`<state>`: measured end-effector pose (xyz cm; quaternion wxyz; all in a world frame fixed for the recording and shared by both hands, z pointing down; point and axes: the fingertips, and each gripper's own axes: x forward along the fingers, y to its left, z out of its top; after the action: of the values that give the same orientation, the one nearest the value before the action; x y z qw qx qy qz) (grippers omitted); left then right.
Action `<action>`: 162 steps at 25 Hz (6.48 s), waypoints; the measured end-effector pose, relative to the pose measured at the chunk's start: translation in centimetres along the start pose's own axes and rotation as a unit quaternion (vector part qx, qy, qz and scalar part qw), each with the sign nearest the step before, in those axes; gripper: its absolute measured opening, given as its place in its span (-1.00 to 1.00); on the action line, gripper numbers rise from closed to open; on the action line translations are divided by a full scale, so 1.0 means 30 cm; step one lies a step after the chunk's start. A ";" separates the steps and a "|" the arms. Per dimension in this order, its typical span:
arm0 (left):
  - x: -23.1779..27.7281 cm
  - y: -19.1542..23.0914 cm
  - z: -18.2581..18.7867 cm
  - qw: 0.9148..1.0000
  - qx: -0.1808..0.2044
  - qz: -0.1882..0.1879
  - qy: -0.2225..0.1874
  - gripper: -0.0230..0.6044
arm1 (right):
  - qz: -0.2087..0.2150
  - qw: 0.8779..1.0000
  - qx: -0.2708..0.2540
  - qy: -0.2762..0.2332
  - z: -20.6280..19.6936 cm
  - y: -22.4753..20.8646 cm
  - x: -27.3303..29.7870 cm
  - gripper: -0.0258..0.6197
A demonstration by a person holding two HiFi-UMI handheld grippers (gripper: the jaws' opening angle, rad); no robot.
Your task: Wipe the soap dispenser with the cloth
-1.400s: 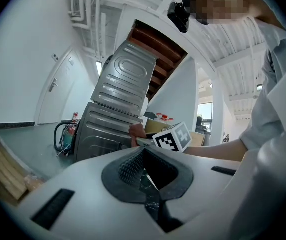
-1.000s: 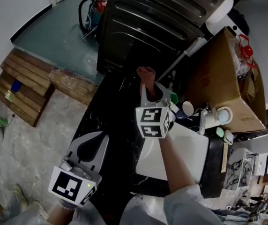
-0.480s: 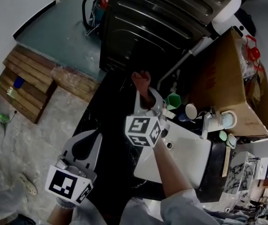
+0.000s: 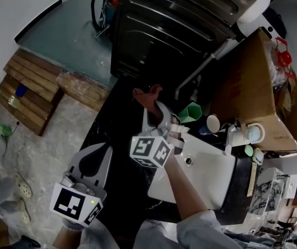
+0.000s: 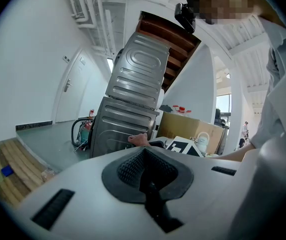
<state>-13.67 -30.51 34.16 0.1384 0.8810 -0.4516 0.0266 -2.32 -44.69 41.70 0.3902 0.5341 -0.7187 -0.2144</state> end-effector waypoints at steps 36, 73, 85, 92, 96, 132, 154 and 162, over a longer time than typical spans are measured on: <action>0.031 -0.068 -0.007 1.000 0.001 -0.012 0.001 -0.92 | 0.051 0.990 0.124 -0.042 0.082 -0.192 -0.059 -0.68; -0.001 -0.070 -0.002 0.999 0.005 -0.034 0.002 -0.92 | 0.063 0.950 0.307 -0.005 0.013 -0.219 -0.120 -0.68; -0.036 -0.034 -0.009 1.000 0.003 -0.024 0.003 -0.92 | 0.085 0.913 0.399 -0.015 0.140 -0.190 -0.041 -0.68; -0.058 0.008 -0.014 1.000 -0.001 -0.014 0.003 -0.92 | 0.094 0.910 0.403 0.019 0.116 -0.101 0.035 -0.68; -0.062 0.028 -0.017 1.000 -0.004 -0.008 0.003 -0.92 | 0.108 0.913 0.393 0.029 0.134 -0.054 0.069 -0.68; -0.031 -0.011 -0.020 1.000 -0.005 -0.023 0.002 -0.92 | 0.144 0.894 0.408 0.112 -0.141 0.033 0.011 -0.68; 0.010 -0.056 -0.007 0.999 0.000 -0.038 0.002 -0.92 | 0.064 0.946 0.315 0.035 -0.029 -0.188 0.006 -0.68; 0.007 -0.035 -0.002 0.999 -0.001 -0.034 0.001 -0.92 | 0.082 0.929 0.351 0.084 -0.146 -0.108 0.036 -0.68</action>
<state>-12.69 -30.09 34.01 0.1406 0.8955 -0.4217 0.0223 2.96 -46.31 42.35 0.2531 0.5916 -0.7544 0.1296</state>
